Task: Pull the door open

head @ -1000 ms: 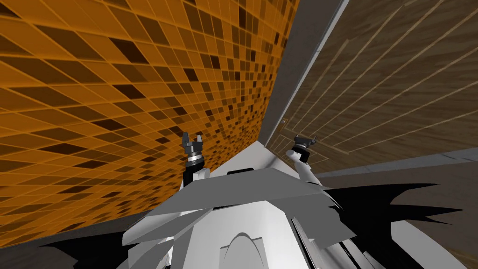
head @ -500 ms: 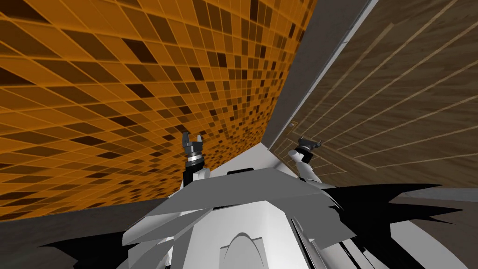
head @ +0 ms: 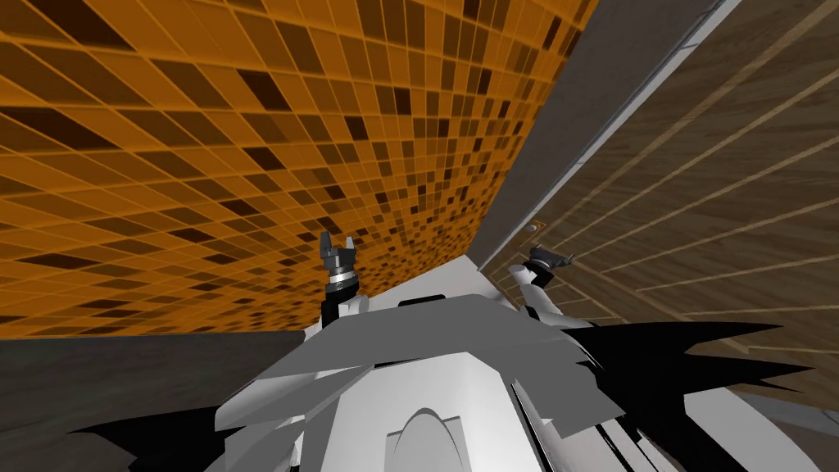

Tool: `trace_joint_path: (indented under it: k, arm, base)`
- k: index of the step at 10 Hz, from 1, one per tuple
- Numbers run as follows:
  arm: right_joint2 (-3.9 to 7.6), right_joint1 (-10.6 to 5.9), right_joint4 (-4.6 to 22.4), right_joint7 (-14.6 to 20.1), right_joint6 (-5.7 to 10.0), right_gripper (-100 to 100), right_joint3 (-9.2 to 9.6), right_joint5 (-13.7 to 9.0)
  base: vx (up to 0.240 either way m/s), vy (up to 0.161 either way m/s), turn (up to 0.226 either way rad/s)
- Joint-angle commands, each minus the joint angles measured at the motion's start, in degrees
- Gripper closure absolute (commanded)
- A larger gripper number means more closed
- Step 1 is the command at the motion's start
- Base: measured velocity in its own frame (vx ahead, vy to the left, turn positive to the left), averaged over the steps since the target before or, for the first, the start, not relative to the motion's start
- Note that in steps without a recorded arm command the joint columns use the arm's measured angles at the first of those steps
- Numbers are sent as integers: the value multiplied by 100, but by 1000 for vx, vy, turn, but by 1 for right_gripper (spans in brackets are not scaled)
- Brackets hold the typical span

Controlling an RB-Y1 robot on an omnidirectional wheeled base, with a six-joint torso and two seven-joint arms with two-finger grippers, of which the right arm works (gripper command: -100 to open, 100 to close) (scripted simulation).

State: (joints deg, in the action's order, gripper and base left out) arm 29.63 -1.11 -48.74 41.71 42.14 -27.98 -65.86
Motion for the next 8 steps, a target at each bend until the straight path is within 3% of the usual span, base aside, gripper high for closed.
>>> trace_joint_path:
  k: [1, 8]
  arm:
    - [-10, -19, 67, -21, -1, -100, -114, -193]
    - [102, -271, 861, 202, 162, -100, -397, -828]
  base:
    - [84, -39, 130]
    - [64, -46, 179]
